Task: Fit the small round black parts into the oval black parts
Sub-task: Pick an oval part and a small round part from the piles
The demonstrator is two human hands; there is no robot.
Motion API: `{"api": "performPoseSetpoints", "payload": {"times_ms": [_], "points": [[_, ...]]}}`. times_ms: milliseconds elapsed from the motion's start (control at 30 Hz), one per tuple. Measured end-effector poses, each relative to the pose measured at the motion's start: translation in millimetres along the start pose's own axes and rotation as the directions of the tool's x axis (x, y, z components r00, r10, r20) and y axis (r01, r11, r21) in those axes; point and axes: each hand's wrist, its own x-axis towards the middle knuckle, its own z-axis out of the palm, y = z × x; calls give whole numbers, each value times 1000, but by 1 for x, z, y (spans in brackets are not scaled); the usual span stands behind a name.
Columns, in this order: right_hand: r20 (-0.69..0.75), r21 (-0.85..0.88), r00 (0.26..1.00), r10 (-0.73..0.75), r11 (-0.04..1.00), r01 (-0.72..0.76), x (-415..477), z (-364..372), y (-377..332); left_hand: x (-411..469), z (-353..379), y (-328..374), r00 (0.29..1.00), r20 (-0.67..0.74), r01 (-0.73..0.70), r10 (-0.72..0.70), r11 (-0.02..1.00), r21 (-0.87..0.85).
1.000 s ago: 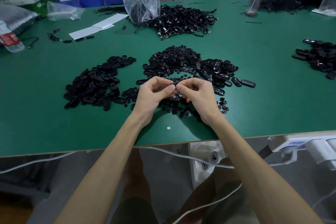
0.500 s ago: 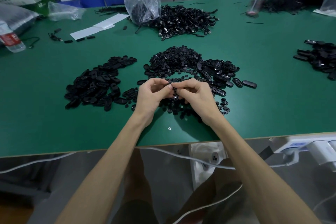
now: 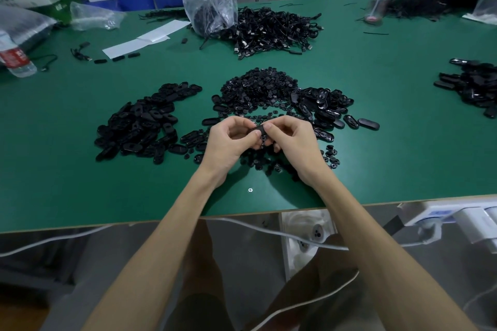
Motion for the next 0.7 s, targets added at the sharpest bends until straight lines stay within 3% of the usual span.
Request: {"api": "performPoseSetpoints", "payload": {"times_ms": [400,700], "points": [[45,-79,999,1,997,3,-4,3,-6,1,4,-2,997,-78,-19,29,991,133],[12,-67,1000,-7,998,8,-3,0,-6,1,3,-2,998,-66,-2,4,1000,22]]}}
